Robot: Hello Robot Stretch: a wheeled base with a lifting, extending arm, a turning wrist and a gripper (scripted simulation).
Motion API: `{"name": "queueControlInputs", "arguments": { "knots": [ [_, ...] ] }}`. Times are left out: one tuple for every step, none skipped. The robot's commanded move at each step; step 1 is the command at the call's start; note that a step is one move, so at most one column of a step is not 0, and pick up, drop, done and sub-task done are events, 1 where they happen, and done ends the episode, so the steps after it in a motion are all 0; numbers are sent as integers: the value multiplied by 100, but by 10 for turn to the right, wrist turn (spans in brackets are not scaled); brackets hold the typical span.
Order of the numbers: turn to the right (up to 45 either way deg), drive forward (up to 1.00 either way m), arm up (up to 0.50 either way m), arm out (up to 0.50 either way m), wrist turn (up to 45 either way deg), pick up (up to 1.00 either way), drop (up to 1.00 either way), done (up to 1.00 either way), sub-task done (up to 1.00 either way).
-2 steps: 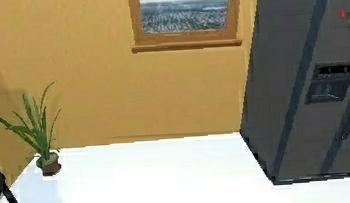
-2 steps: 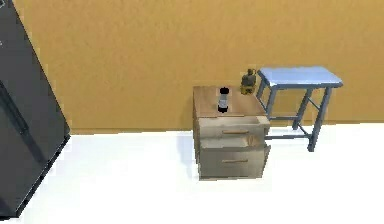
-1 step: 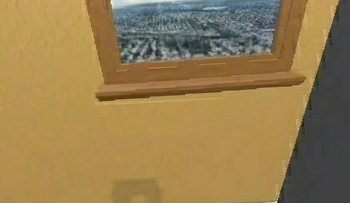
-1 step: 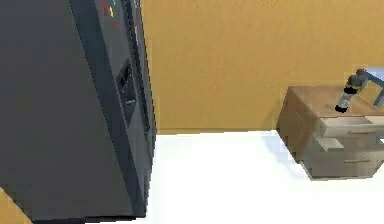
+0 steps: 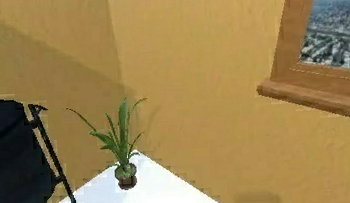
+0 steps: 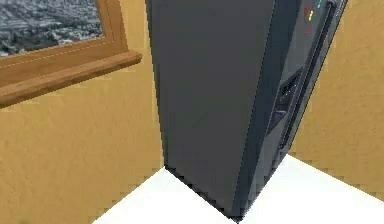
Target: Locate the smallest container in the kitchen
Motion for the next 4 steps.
{"name": "queueControlInputs", "arguments": {
  "knots": [
    [-240,0,0,0,0,0,0,0,0],
    [0,25,0,0,0,0,0,0,0],
    [-450,0,0,0,0,0,0,0,0],
    [-450,0,0,0,0,0,0,0,0]
  ]
}}
